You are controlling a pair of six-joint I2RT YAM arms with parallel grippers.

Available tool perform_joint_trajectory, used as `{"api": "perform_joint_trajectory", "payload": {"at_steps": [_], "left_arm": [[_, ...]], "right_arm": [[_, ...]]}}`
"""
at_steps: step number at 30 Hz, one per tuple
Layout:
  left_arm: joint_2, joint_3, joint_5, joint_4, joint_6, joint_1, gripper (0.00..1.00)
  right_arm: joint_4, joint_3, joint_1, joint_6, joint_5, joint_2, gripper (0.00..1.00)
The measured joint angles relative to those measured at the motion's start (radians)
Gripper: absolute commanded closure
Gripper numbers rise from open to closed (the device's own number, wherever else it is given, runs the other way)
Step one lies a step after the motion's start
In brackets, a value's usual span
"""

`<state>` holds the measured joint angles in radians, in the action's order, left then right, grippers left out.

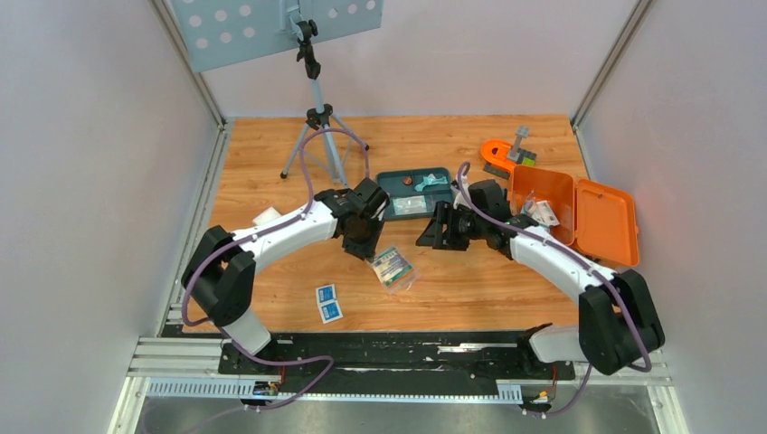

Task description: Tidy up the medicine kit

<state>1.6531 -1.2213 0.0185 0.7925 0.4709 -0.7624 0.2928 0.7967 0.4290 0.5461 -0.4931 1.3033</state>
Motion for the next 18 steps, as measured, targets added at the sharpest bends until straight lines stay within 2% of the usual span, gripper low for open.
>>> {"api": "perform_joint_trajectory", "payload": {"at_steps": [2, 4, 10, 18], "left_arm": [[-0.027, 0.042, 0.015, -0.027, 0.032, 0.012, 0.76], [-0.046, 0.086, 0.039, -0.064, 0.068, 0.025, 0.79], [-0.061, 0.187, 0.117, -0.193, 0.158, 0.066, 0.83], [0.001, 0.187, 0.130, -0.269, 0.193, 0.071, 0.84]], "right_arm": [[-0.007, 0.002, 0.007, 0.001, -0.006, 0.050, 0.47], [-0.017, 0.002, 0.008, 0.003, -0.018, 0.095, 0.51], [-0.072, 0.002, 0.008, 0.023, -0.066, 0.185, 0.54], [-0.159, 0.001, 0.021, 0.062, -0.127, 0.309, 0.55]]}}
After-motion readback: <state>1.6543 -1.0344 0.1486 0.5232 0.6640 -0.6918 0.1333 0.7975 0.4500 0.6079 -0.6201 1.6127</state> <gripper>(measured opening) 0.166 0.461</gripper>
